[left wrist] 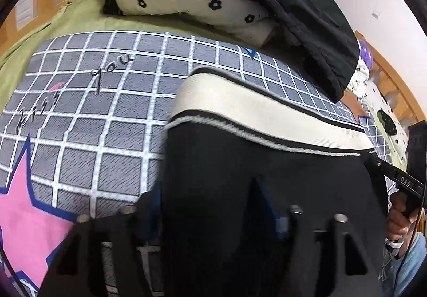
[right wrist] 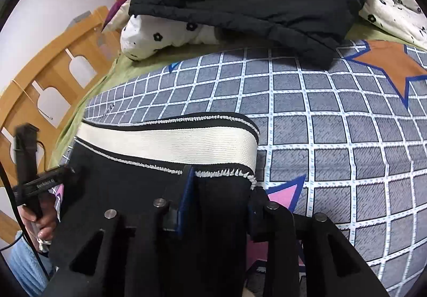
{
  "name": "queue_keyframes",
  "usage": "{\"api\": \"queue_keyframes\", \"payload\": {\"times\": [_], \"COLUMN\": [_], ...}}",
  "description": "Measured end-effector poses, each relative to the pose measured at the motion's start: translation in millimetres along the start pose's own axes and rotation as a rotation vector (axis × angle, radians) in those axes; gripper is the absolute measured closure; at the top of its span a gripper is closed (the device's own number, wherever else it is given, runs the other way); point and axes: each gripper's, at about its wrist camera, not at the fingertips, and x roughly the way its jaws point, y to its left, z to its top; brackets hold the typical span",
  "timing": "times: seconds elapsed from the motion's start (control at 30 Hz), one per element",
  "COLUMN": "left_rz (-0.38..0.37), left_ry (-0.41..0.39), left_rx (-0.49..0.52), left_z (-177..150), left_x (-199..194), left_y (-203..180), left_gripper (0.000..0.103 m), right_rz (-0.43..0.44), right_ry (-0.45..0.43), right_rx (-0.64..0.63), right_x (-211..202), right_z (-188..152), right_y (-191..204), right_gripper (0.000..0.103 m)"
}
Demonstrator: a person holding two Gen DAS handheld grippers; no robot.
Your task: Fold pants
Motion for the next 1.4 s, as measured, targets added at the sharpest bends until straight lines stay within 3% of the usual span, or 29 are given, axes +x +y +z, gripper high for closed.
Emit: {"api": "queue_keyframes", "payload": {"times": [0.07, 0.17, 0.23, 0.3, 0.4, 0.5, 0.67, 0.83, 0.93, 1.17, 1.4], "left_rz": [0.062, 0.126, 0.126, 0.134, 0.312, 0.287, 0.199, 0.226, 0.284, 0.314, 0.265], "left_ry": [-0.027, -0.160, -0.160, -0.150, -0.098, -0.109, -0.045, -0.006, 0.004, -0.036, -0.043], "left_rx": [0.038, 0.121, 0.148, 0.179, 0.264, 0.242, 0.132, 0.163, 0.216, 0.256, 0.137], "left_z": [5, 12, 20, 25, 20, 15, 8, -24, -46, -107, -153], "left_x": [-11, -34, -30, -19, 12, 11, 3, -14, -27, -71, -104], "left_y": [-6, -24, -36, -51, -60, -50, -31, -38, -48, -57, -47], "left_gripper": [0.035, 0.037, 0.037, 0.036, 0.027, 0.026, 0.026, 0.026, 0.027, 0.027, 0.027], "right_rz": [-0.049, -0.131, -0.116, -0.130, -0.251, -0.216, -0.185, -0.221, -0.237, -0.298, -0.276], "right_ry": [0.010, -0.091, -0.157, -0.150, -0.084, -0.096, -0.089, -0.053, -0.037, -0.035, -0.007], "right_rx": [-0.053, -0.102, -0.132, -0.179, -0.254, -0.228, -0.187, -0.198, -0.208, -0.208, -0.155], "right_x": [-7, -33, -41, -29, 8, 7, 7, -9, -26, -60, -89], "right_z": [6, 14, 15, 13, 3, 5, 5, -3, -22, -71, -130], "right_y": [7, 24, 36, 46, 50, 42, 32, 45, 49, 57, 68], "right_gripper": [0.060, 0.061, 0.061, 0.061, 0.061, 0.061, 0.060, 0.059, 0.059, 0.059, 0.059]}}
